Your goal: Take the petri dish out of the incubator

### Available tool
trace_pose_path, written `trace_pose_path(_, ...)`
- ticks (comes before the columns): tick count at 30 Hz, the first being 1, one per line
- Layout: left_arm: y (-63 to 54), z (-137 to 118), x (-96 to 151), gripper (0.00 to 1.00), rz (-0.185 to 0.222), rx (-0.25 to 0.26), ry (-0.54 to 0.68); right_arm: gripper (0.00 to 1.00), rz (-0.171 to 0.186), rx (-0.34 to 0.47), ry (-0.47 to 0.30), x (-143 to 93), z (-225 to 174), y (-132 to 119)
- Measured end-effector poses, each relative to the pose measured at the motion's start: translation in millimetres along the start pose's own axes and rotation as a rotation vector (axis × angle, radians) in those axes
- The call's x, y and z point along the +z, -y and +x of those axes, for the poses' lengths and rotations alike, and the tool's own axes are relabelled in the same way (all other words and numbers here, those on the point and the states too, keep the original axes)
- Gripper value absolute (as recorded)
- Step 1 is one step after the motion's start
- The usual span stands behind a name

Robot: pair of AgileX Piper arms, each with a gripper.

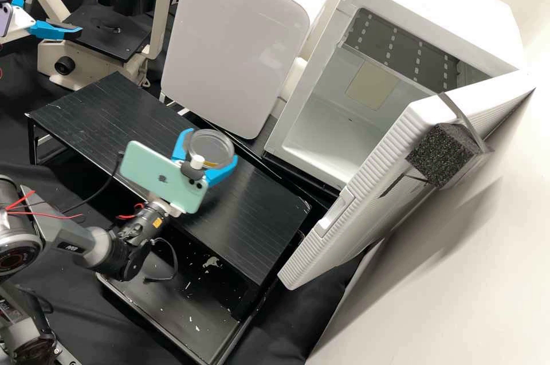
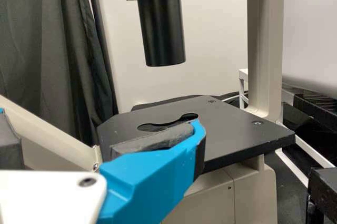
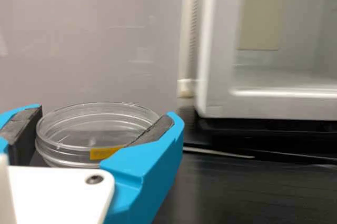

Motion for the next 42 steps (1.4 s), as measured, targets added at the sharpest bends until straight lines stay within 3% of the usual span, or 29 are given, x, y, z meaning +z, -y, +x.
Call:
trace_pose_path(3,0.0,0.0,0.0,1.00,0.000,0.000,0.000,0.00,-0.025,-0.042,-0.008,-2.9,-3.3,11.4)
trace_pose_path(15,0.0,0.0,0.0,1.00,0.000,0.000,0.000,0.00,-0.032,-0.114,0.026,3.7,-11.6,30.4)
trace_pose_path(16,0.0,0.0,0.0,1.00,0.000,0.000,0.000,1.00,-0.033,-0.116,0.028,4.2,-11.5,30.7)
trace_pose_path(22,0.0,0.0,0.0,1.00,0.000,0.000,0.000,1.00,-0.071,-0.125,0.023,4.0,-11.5,32.8)
trace_pose_path(27,0.0,0.0,0.0,1.00,0.000,0.000,0.000,1.00,-0.071,-0.122,0.019,2.0,-15.3,33.5)
trace_pose_path(38,0.0,0.0,0.0,1.00,0.000,0.000,0.000,1.00,-0.140,-0.026,-0.060,-22.6,-36.7,20.0)
trace_pose_path(42,0.0,0.0,0.0,1.00,0.000,0.000,0.000,1.00,-0.115,0.066,-0.064,-32.2,-46.5,16.6)
